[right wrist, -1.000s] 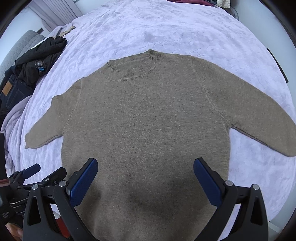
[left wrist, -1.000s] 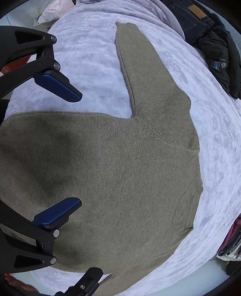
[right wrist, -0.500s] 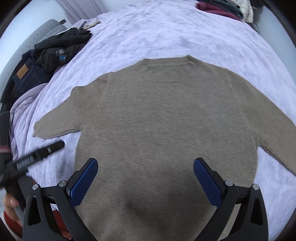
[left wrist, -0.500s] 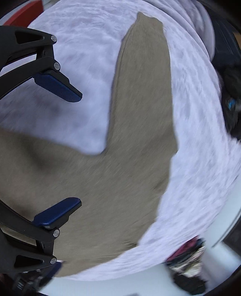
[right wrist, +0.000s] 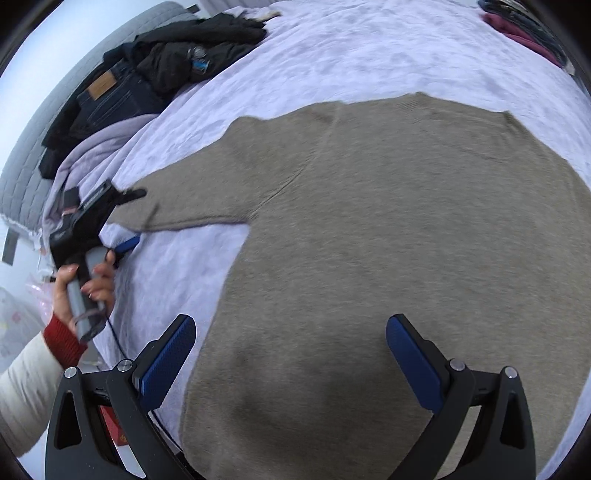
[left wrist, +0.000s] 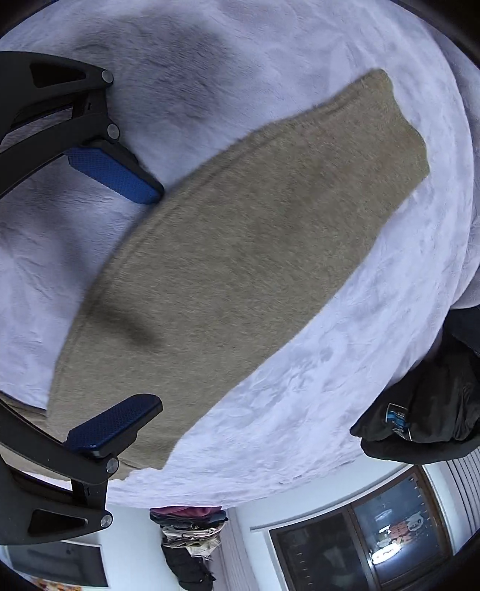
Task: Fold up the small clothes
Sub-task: 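Grasp the sweater sleeve nearest the left tool with the left tool, then fold the held sleeve across the sweater body with the left tool, release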
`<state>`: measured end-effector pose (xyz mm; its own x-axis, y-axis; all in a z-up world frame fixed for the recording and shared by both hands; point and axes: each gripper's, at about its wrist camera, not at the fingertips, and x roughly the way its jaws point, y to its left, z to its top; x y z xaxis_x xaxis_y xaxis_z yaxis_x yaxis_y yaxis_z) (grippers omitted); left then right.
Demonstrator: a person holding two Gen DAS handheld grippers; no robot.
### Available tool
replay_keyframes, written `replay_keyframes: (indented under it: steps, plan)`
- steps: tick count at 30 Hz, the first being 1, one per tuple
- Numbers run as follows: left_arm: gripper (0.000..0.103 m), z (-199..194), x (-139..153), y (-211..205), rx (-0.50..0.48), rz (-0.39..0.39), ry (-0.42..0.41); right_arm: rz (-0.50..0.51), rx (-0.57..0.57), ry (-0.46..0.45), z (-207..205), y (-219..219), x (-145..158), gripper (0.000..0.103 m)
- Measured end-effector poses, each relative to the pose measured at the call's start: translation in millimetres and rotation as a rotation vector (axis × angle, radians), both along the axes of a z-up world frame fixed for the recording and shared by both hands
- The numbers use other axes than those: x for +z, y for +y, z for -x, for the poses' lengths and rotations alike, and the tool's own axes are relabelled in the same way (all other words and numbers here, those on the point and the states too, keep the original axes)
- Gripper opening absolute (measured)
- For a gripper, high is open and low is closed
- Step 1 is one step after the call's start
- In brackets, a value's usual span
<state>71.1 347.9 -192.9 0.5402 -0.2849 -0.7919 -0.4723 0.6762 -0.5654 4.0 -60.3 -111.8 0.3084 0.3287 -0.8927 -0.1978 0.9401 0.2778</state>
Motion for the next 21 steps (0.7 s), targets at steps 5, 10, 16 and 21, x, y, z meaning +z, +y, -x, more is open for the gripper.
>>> replay_keyframes:
  steps: [5, 10, 16, 21]
  plan:
    - [0.100, -18.7, 18.8, -17.0, -0.035, -0.100, -0.041, 0.001, 0.035, 0.039, 3.6, 20.9, -12.0, 0.103]
    - [0.009, -32.2, 14.8, -15.5, -0.051, -0.151, 0.010, -0.005, 0.048, 0.040, 4.5, 27.3, -8.0, 0.103]
    - [0.009, -28.2, 48.0, -38.0, -0.097, -0.212, -0.078, -0.019, 0.021, 0.054, 1.8, 17.8, -11.3, 0.102]
    - [0.009, -31.1, 106.5, -97.1, -0.260, -0.258, -0.235, -0.039, -0.034, 0.052, -2.8, -6.1, -11.9, 0.102]
